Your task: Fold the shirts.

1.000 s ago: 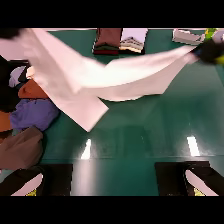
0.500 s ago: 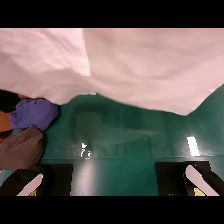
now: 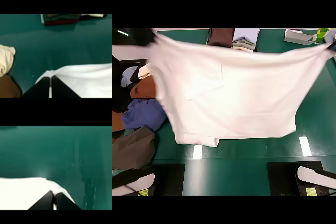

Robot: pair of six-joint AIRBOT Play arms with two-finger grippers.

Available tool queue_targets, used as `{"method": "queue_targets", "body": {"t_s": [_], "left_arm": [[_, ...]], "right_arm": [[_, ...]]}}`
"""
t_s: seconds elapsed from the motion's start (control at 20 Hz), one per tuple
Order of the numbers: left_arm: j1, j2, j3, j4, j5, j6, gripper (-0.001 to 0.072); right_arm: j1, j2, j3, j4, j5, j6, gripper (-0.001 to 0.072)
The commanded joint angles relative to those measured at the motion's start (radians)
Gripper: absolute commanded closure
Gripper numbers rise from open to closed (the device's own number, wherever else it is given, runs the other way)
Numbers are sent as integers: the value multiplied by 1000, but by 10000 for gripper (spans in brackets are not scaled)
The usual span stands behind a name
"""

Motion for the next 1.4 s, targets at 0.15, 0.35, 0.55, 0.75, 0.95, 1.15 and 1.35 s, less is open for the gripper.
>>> {"method": "queue_targets", "body": {"t_s": [0.15,0.35,0.55,0.75,0.95,1.15,1.35], "left_arm": [[4,-323,-58,3,97,-6,682],[58,-325,-47,-1,60,16,683],[142,-324,-46,-159,-101,169,682],[146,-326,-121,-182,-140,208,682],[135,-326,-242,-193,-95,208,682],[135,-326,-287,-203,-87,199,682],[135,-311,-283,-193,-117,119,242]], "right_arm": [[111,-288,-58,-15,-162,-3,700],[91,-344,27,-15,-155,-10,700],[25,-344,50,-16,-84,-51,700],[13,-342,-55,-15,-91,-61,700],[45,-342,-200,-16,-154,-61,700],[67,-342,-277,-14,-188,-61,696],[72,-341,-269,-16,-147,-61,338]]}}
